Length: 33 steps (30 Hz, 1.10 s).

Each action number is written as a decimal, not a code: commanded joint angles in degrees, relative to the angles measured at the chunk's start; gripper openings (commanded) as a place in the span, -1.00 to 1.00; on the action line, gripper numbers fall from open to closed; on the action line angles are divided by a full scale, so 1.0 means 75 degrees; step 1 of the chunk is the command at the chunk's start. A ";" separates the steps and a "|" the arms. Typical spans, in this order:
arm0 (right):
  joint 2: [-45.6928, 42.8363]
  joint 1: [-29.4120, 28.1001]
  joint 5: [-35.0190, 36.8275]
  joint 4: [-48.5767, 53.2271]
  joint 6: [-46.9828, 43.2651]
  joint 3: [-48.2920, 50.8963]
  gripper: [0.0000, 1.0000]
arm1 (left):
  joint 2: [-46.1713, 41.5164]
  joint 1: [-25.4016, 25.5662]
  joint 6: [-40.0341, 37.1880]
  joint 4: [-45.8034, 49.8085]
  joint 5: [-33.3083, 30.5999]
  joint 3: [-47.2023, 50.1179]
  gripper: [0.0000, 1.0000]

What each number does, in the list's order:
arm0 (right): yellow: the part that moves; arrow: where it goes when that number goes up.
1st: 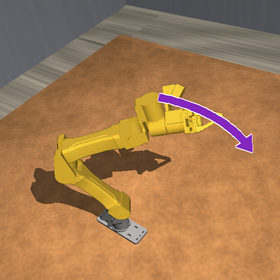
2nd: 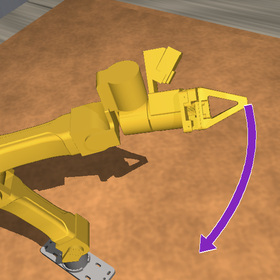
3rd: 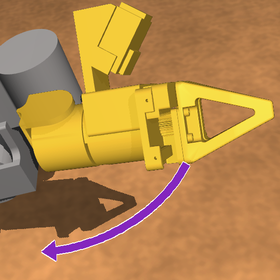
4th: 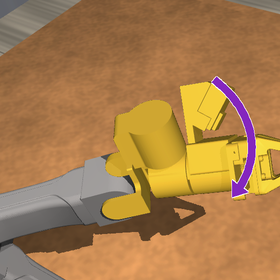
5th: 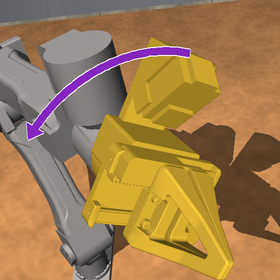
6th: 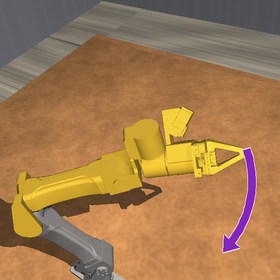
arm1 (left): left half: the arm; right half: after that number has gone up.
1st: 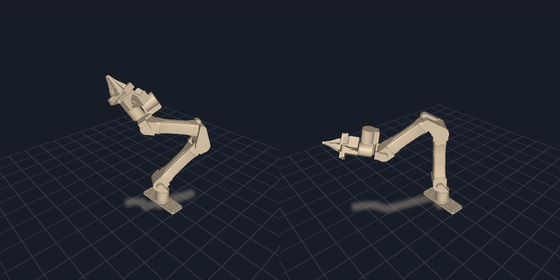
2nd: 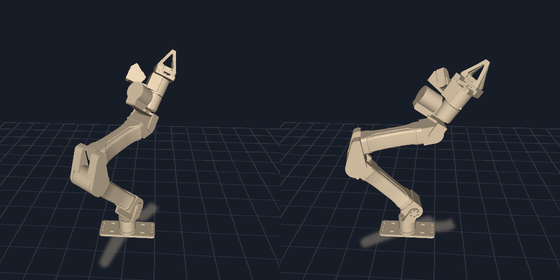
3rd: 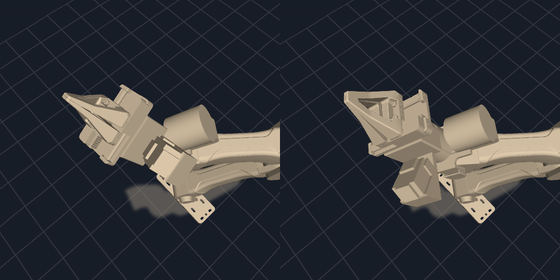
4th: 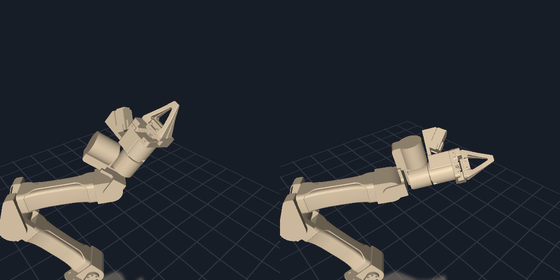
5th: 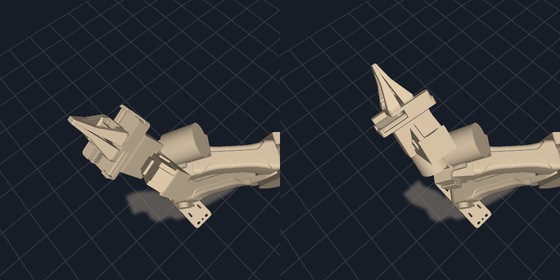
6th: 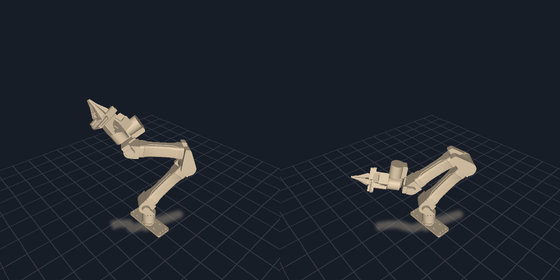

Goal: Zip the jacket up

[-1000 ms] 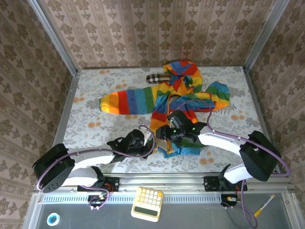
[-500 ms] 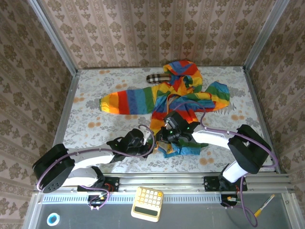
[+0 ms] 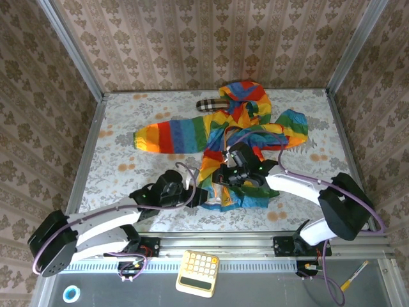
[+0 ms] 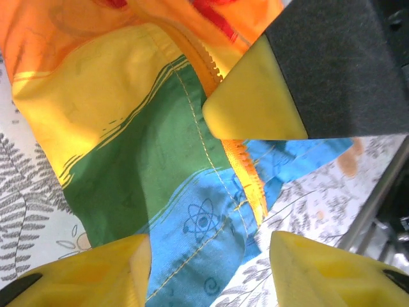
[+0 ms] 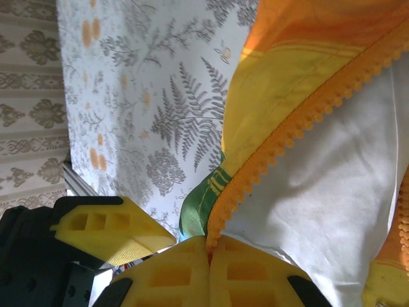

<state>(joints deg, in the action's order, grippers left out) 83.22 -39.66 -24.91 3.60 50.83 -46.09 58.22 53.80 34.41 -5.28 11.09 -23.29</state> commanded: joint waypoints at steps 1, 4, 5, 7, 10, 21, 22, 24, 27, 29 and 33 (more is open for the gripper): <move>-0.0409 0.0110 -0.0271 0.0396 -0.0480 -0.0033 -1.00 | -0.0147 -0.0236 0.0705 -0.0315 0.0606 0.0128 0.04; -0.0704 0.0187 -0.0194 0.0429 -0.0477 0.0127 -1.00 | 0.0127 -0.0390 0.1178 -0.0848 0.1062 0.0066 0.03; -0.0752 0.0199 -0.0184 0.0363 -0.0433 0.0212 -1.00 | 0.0248 -0.0389 0.1274 -0.0918 0.1133 0.0021 0.03; -0.0795 0.0259 -0.0183 0.0222 -0.0343 0.0391 -1.00 | 0.0558 -0.0366 0.1488 -0.0965 0.1181 -0.0078 0.03; -0.0708 0.0285 -0.0105 0.0165 -0.0371 0.0541 -1.00 | 0.1037 -0.0166 0.1546 -0.1025 0.0933 -0.0094 0.04; 0.0285 0.0227 0.0028 -0.0323 -0.0467 0.1109 -0.72 | 0.3188 0.0021 0.2073 -0.2964 0.0712 0.0516 -0.25; 0.0365 0.0218 0.0051 -0.0387 -0.0435 0.1166 -0.66 | 0.3357 0.0020 0.2118 -0.3194 0.0724 0.0587 -0.27; 0.0495 0.0204 0.0038 -0.0477 -0.0374 0.1233 -0.54 | 0.3654 0.0019 0.2215 -0.3573 0.0791 0.0676 -0.31; 0.0544 0.0112 0.0057 -0.0488 -0.0332 0.1258 -0.44 | 0.3987 0.0022 0.2329 -0.3969 0.0887 0.0736 -0.34; 0.0470 0.0027 0.0158 -0.0413 -0.0332 0.1247 -0.43 | 0.4145 0.0020 0.2404 -0.4193 0.0912 0.0783 -0.36; 0.0149 -0.0094 0.0562 0.0089 -0.0395 0.1235 -0.51 | 0.4194 -0.0002 0.2431 -0.4277 0.0889 0.0854 -0.38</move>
<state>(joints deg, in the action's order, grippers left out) 86.70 -39.72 -23.79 1.80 48.07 -36.99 88.05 53.60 51.46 -39.44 17.82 -18.90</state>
